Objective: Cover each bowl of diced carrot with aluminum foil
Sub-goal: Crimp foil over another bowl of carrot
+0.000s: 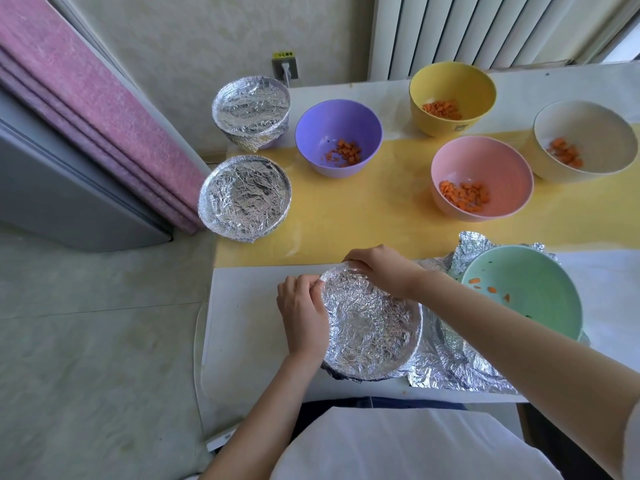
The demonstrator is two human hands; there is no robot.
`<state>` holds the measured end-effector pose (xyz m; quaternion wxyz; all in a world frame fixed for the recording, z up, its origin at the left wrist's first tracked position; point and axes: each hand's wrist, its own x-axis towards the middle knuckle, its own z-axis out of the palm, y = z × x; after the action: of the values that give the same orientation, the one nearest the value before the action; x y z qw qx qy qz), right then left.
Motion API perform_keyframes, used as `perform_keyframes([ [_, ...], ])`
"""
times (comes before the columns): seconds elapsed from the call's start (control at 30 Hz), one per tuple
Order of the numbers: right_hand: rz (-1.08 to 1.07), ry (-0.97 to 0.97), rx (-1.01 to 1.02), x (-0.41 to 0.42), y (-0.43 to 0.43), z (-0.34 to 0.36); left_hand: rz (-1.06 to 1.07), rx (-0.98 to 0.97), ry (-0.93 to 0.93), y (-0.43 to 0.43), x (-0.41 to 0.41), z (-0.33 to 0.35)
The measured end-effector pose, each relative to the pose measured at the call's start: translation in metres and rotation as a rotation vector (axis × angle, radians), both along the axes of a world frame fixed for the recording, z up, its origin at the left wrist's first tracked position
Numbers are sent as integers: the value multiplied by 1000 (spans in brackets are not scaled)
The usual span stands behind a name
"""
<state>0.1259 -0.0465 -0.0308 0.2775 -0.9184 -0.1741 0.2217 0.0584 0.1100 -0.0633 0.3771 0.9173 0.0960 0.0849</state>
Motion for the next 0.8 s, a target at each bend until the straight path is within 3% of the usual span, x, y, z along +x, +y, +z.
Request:
perform_keyframes([
  [0.17,-63,-76,31,-7,-6,-8,-47,48,12,-3,1,2],
  [0.5,-103,0,70,-7,-1,1,70,-19,79,-2,-18,5],
  [0.7,-23,-1,33,-8,-1,1,-62,-181,222,4,-9,13],
  [0.8,-1,-27,0,-8,-1,2,-97,-130,210,3,-6,12],
])
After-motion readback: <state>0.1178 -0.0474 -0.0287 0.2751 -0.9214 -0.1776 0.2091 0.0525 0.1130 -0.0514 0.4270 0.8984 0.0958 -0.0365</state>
